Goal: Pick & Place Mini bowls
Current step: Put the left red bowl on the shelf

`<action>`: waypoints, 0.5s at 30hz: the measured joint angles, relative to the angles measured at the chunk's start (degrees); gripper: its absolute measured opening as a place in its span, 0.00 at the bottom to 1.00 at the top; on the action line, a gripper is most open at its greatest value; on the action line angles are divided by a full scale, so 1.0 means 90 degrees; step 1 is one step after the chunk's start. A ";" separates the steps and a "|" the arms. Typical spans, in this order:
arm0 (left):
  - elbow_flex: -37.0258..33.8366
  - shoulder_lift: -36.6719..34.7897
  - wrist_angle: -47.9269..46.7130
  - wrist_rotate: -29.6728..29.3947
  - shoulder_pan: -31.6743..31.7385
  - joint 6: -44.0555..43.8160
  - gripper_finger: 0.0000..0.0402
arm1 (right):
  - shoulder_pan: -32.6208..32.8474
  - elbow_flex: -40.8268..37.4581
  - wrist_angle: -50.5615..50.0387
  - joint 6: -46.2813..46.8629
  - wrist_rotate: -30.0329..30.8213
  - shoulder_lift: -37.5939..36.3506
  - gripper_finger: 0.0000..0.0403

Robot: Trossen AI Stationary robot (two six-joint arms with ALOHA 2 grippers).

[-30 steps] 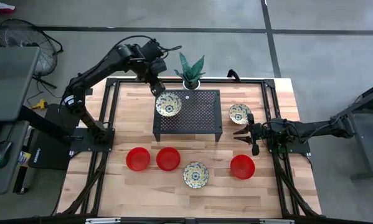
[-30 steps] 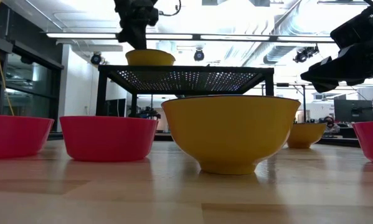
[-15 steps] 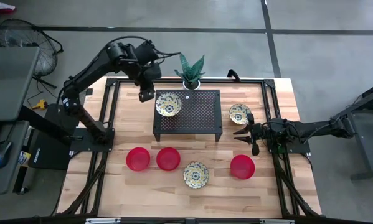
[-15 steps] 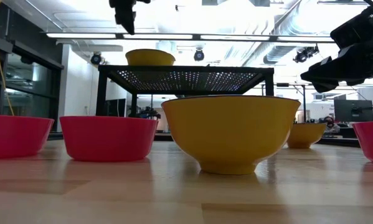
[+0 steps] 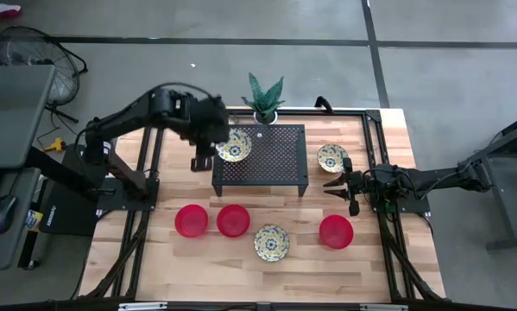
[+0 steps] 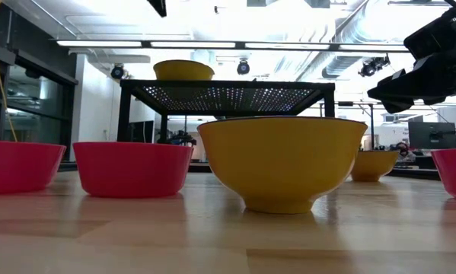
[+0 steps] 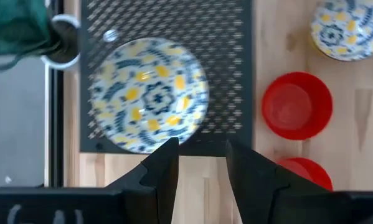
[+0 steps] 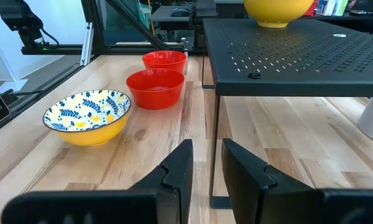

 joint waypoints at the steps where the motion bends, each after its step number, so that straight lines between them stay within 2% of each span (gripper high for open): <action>1: -0.0002 0.0000 0.0000 -0.0085 -0.0186 -0.0066 0.32 | 0.0000 0.0000 0.0000 0.0000 0.0000 0.0000 0.18; 9: -0.0022 -0.0044 0.0014 -0.0815 -0.1848 -0.0822 0.32 | 0.0002 -0.0001 0.0000 0.0000 0.0000 -0.0001 0.18; 12: -0.0304 -0.0287 -0.0002 -0.1097 -0.2561 -0.1266 0.32 | 0.0001 0.0000 0.0000 0.0000 0.0000 -0.0001 0.18; 15: -0.0915 -0.0496 0.0006 -0.1313 -0.3256 -0.1888 0.32 | 0.0002 0.0001 0.0000 0.0000 0.0000 0.0001 0.18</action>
